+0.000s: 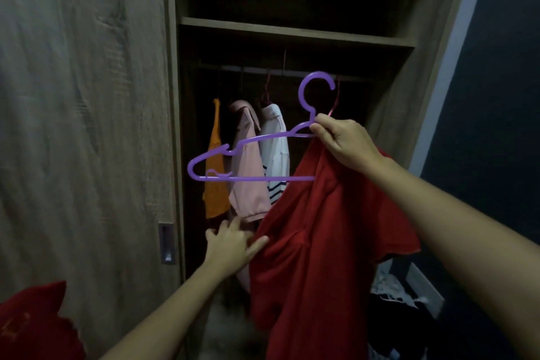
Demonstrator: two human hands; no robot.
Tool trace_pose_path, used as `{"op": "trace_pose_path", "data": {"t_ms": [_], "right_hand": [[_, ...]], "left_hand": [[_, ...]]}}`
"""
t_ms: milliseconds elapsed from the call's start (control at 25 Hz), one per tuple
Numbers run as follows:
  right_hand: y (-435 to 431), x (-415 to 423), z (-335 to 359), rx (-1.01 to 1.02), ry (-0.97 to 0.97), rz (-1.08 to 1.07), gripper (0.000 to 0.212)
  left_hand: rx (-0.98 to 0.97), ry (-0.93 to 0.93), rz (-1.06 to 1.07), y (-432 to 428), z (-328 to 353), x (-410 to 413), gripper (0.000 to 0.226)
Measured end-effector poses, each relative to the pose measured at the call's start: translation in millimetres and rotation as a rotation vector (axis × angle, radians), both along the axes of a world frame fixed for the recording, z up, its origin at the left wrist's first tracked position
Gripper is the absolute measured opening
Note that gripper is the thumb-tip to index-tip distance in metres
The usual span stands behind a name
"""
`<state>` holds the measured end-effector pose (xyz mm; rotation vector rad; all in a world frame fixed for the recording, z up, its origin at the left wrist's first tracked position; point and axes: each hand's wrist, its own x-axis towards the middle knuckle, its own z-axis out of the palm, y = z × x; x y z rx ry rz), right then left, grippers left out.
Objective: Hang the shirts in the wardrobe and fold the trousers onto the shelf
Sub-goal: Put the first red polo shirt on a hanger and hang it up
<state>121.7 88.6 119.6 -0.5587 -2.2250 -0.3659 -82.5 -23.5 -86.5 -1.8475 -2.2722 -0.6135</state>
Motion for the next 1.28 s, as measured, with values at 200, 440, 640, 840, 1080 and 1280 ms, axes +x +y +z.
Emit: {"op": "trace_pose_path", "data": {"t_ms": [200, 440, 640, 840, 1080, 1280], "right_hand": [[10, 18, 6, -0.048, 0.066, 0.014, 0.037], [18, 38, 19, -0.071, 0.133, 0.071, 0.036], [36, 73, 0, -0.028, -0.021, -0.011, 0.040], [60, 107, -48, -0.086, -0.174, -0.194, 0.082], [43, 44, -62, -0.061, -0.217, -0.209, 0.045], [52, 45, -42, -0.268, 0.072, -0.194, 0.028]], "left_hand": [[-0.047, -0.473, -0.396, 28, 5, 25, 0.069], [-0.130, -0.560, -0.294, 70, 4, 47, 0.049], [0.004, -0.869, -0.237, 73, 30, 30, 0.070], [-0.182, -0.717, -0.224, 61, 69, -20, 0.057], [0.027, -0.337, 0.090, 58, 140, 44, 0.047], [0.398, -0.054, -0.182, 30, 129, 78, 0.049]]}}
